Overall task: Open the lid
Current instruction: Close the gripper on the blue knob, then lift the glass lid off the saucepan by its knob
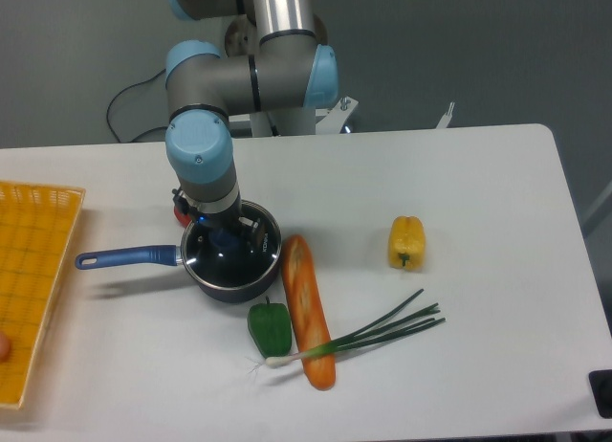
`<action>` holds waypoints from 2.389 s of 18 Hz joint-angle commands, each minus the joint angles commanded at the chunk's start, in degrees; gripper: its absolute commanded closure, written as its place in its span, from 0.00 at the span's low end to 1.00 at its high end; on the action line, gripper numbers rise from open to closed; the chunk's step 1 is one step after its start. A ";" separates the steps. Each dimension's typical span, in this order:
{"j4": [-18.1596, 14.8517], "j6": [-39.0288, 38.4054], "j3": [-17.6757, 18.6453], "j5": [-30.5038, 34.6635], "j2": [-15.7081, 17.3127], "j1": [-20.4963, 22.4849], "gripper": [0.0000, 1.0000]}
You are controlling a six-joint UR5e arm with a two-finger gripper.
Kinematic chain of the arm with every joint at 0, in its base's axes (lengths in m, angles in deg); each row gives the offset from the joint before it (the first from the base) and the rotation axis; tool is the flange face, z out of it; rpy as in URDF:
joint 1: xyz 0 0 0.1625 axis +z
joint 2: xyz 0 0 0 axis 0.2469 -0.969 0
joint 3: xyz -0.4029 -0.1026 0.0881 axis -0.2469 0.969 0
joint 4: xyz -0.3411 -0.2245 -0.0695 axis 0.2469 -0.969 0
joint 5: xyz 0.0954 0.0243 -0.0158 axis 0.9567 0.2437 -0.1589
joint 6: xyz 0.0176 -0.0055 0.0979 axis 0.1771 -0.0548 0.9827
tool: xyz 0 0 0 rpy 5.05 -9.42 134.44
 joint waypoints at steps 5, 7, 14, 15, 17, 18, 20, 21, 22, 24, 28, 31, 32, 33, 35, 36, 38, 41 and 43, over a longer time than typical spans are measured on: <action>-0.17 0.09 -0.61 -0.09 0.00 0.17 0.32; -0.18 0.09 -1.05 -0.09 0.00 0.18 0.33; -0.53 0.18 -1.76 0.17 0.00 0.35 0.37; -0.61 0.17 -1.76 0.18 0.00 0.35 0.37; -0.62 0.09 -1.76 0.18 -0.09 0.26 0.40; -0.62 0.09 -1.67 0.18 -0.09 0.26 0.41; -0.62 0.00 -1.58 0.17 -0.09 0.26 0.42; -0.62 -0.09 -1.58 0.18 -0.09 0.26 0.45; -0.62 -0.09 -1.58 0.18 -0.17 0.26 0.47; -0.62 -0.35 -1.58 0.18 -0.18 0.26 0.55; -0.79 -0.27 -2.02 0.26 -0.18 0.26 0.58; -0.79 0.09 -2.55 0.35 -0.18 0.26 0.58; -0.79 0.17 -2.72 0.35 -0.18 0.35 0.58; -0.79 0.26 -2.99 0.26 -0.18 0.44 0.58; -0.79 0.26 -3.60 0.26 -0.18 0.53 0.58; -0.79 0.26 -3.87 0.26 -0.18 0.53 0.58; -0.88 0.35 -4.57 0.26 -0.18 0.62 0.58; -1.05 0.44 -5.10 0.26 -0.18 0.79 0.58; -1.14 1.83 -5.71 0.35 -0.18 0.97 0.58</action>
